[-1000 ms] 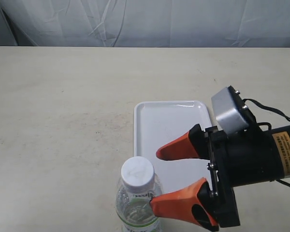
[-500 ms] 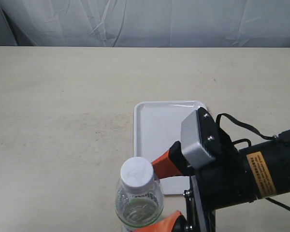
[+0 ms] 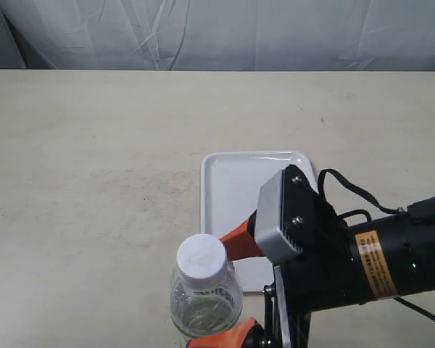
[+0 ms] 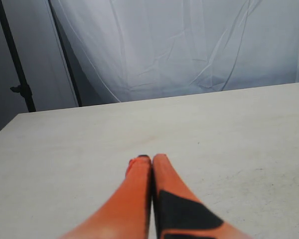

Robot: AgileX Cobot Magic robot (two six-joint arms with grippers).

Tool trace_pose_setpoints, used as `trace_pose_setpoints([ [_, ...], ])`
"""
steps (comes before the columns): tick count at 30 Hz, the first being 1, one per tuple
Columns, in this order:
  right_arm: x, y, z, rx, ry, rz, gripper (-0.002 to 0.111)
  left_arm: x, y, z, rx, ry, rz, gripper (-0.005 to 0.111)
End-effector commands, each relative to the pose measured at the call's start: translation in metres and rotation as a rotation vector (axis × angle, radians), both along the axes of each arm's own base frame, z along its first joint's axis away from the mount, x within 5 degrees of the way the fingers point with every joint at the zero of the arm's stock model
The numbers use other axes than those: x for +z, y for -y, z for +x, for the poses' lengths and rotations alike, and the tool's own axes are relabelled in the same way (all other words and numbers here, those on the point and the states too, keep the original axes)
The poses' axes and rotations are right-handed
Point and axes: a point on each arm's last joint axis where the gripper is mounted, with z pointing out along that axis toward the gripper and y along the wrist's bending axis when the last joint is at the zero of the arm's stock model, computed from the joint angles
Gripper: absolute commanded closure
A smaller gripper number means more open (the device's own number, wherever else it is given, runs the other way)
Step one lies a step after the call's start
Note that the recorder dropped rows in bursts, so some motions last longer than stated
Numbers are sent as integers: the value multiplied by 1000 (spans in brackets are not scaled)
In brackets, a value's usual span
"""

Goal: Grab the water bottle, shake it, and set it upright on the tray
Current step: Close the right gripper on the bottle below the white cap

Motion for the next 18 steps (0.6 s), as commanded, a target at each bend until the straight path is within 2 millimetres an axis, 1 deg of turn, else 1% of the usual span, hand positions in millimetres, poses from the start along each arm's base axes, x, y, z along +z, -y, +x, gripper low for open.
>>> trace_pose_setpoints([
  [1, -12, -3, 3, -17, -25, -28, 4, 0, 0, 0, -7, 14, -4, 105],
  [6, -24, -11, 10, -52, -69, 1, 4, 0, 0, 0, -7, 14, -4, 105],
  [11, -29, -15, 13, -37, -44, 33, 4, 0, 0, 0, -7, 14, -4, 105],
  [18, -28, -15, 13, -44, -56, 48, 4, 0, 0, 0, -7, 14, -4, 105],
])
